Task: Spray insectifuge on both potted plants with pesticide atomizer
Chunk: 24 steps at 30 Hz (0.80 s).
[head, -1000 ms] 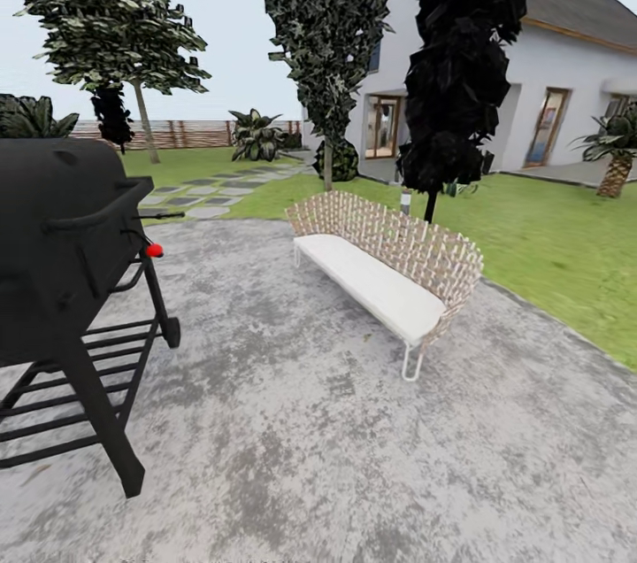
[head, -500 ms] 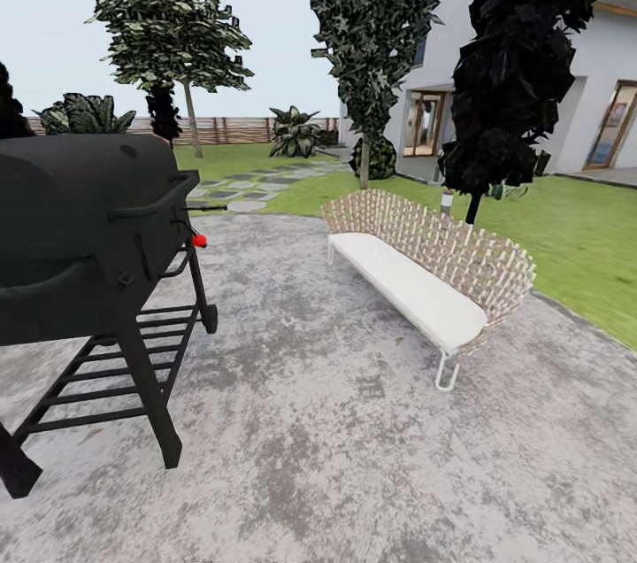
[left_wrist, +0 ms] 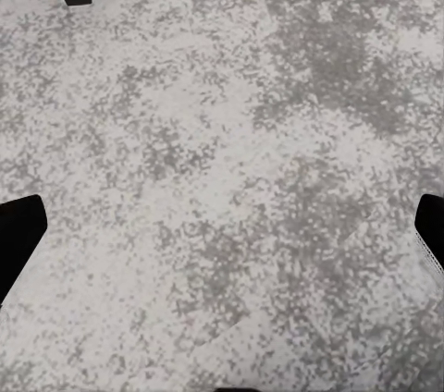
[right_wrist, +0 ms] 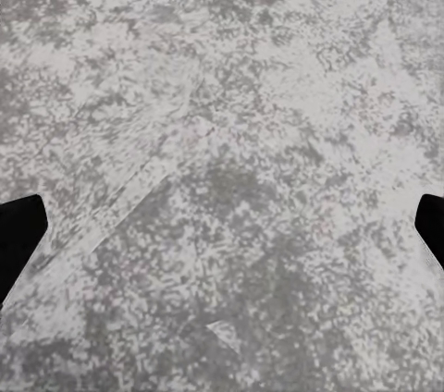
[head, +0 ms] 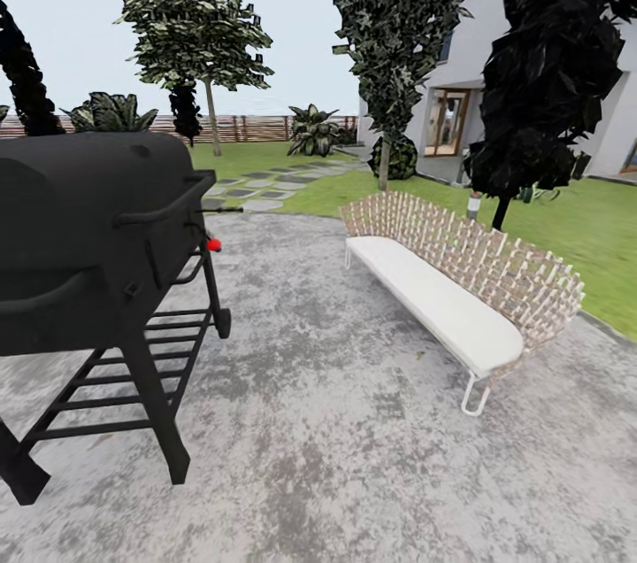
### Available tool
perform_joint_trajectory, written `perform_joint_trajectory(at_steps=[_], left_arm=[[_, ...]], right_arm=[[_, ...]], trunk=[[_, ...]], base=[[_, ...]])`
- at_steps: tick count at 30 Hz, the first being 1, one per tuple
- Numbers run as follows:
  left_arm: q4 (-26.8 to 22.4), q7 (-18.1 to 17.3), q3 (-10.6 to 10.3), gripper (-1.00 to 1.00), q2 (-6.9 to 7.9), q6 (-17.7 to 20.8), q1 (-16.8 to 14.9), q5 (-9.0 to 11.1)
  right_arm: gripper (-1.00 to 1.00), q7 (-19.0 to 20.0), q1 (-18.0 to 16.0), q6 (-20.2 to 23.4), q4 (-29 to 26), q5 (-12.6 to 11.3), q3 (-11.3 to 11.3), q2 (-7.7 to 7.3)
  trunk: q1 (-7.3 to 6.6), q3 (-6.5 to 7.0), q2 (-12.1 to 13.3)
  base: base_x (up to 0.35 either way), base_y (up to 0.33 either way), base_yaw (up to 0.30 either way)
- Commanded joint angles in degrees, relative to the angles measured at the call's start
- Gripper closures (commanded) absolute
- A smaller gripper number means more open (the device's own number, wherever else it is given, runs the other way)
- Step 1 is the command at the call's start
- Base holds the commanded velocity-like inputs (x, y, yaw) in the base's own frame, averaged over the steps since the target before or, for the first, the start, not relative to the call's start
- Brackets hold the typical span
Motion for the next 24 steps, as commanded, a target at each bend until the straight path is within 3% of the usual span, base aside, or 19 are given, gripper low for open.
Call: perform_joint_trajectory(at_steps=[1,24], left_arm=[[0.04,0.01,0.06,-1.0,-0.02,-0.16,-0.03,0.07],[0.04,0.07,0.1,-1.0,0.12,0.03,-0.03,0.14]], right_arm=[[-1.0,0.01,-0.03,-0.17,0.04,0.02,0.02,0.0],[-1.0,-0.11,-0.03,-0.32,0.23,-0.05,0.14,0.01]], trunk=[[0.03,-0.06,-0.02],[0.03,-0.06,-0.02]], base=[[0.339,0.0,0.002],[0.339,0.0,0.0]])
